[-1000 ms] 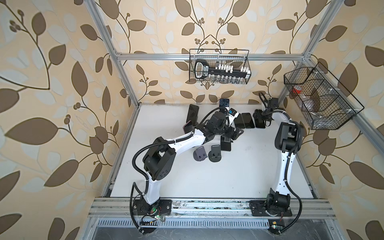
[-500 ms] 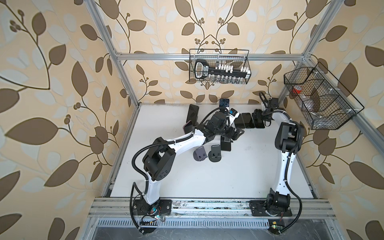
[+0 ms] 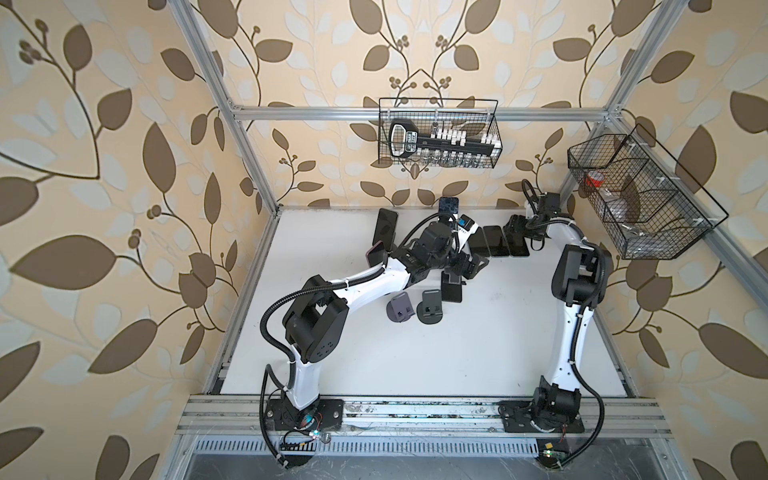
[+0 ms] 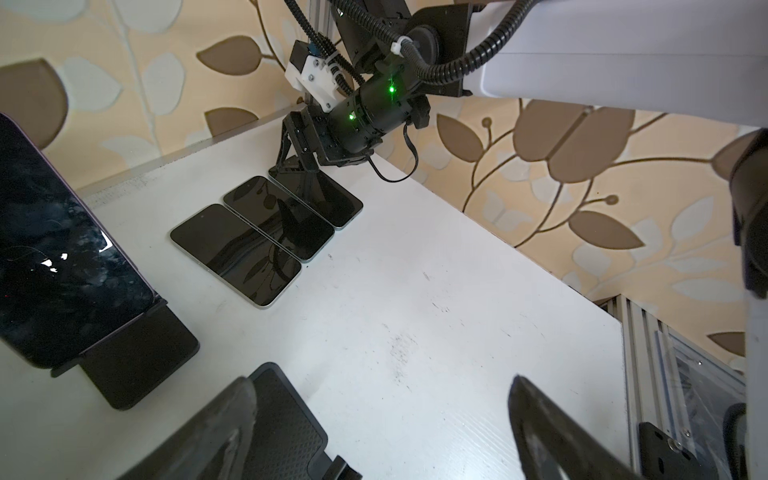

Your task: Remove the phone from the phone stand

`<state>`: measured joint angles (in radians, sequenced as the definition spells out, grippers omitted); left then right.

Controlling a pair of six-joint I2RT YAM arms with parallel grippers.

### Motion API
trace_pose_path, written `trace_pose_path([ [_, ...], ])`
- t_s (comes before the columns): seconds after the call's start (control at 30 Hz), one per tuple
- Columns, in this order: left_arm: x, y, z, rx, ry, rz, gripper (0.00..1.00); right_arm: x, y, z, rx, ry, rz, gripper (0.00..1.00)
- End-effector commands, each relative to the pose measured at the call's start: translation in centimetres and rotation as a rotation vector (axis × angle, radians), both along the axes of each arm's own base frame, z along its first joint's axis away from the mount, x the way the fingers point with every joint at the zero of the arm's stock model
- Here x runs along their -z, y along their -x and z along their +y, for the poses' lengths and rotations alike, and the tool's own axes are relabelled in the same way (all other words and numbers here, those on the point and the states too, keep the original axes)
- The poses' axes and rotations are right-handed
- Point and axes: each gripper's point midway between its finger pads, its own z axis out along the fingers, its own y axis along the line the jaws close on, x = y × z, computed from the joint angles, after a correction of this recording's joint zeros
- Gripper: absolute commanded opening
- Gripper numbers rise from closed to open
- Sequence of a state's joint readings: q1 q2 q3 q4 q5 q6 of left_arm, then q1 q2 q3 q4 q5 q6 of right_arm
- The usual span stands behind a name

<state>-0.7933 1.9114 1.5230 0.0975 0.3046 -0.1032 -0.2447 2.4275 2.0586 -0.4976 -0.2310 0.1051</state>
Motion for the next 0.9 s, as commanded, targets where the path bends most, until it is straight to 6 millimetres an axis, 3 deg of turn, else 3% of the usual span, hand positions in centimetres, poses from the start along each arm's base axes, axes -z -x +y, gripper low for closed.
trace_pose_path([
  [0.0,-6.4,0.9,0.3,0.01,0.083,-0.117,0.95,-4.0,-0.3,0.4,-0.008,-0.036,-0.065,0.82],
  [0.3,-8.8,1.5,1.9,-0.018,0.06,-0.179,0.96,-6.3,0.0,1.9,-0.004,-0.1,-0.092,0.8],
  [0.87,-13.1,4.7,8.2,-0.108,0.003,-0.293,0.98,-8.0,1.1,9.2,-0.054,-0.225,-0.095,0.78],
])
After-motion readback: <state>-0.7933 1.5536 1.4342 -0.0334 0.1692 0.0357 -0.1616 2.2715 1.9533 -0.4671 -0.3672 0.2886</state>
